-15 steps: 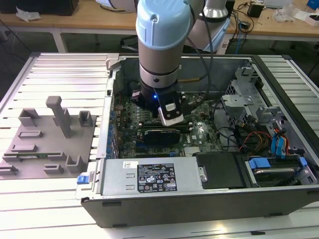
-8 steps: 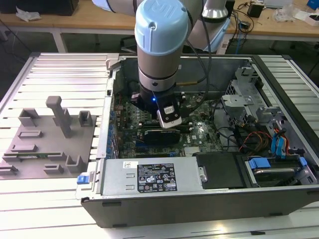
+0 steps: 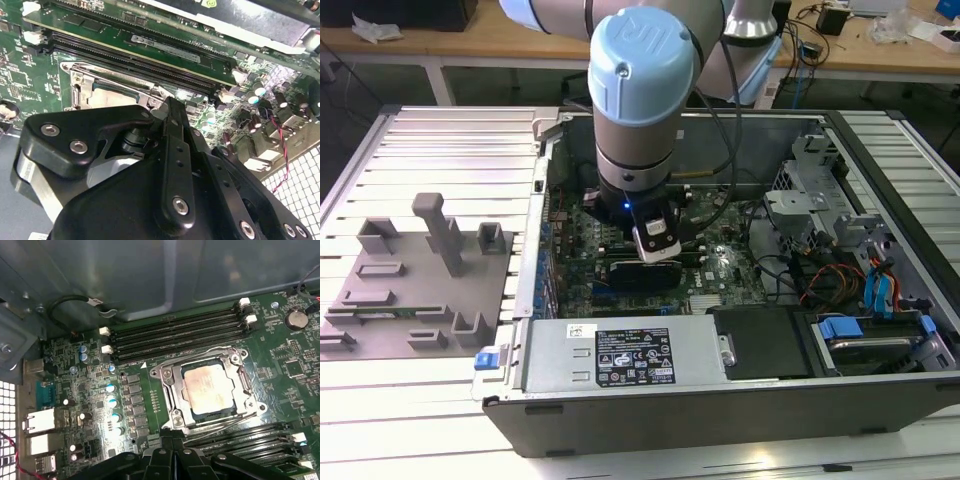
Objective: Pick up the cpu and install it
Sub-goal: 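Install the second cpu locking lever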
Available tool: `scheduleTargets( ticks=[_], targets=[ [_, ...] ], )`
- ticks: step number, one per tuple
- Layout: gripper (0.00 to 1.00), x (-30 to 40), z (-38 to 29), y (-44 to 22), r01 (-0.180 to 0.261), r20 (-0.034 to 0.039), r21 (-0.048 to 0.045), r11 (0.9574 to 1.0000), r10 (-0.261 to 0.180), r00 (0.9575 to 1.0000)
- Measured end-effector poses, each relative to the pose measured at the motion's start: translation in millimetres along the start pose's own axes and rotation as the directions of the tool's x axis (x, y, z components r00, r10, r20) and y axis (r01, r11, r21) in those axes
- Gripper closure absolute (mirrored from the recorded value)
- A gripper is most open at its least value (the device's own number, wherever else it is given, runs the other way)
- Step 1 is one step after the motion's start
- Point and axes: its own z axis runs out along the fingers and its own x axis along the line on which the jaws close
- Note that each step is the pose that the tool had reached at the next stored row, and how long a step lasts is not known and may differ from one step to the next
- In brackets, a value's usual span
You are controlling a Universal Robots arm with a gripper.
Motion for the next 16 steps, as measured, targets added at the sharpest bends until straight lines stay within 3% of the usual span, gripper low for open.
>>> scheduleTargets(
  ticks=[6, 16],
  targets=[
    [0.89, 2.1, 6.3, -2.4, -0.010, -0.0011, -0.0185, 0.9998, 0.010, 0.9999],
    [0.89, 5.6, 15.3, -6.1, -0.034, 0.0004, -0.0412, 0.9986, 0.034, 0.9994]
  ],
)
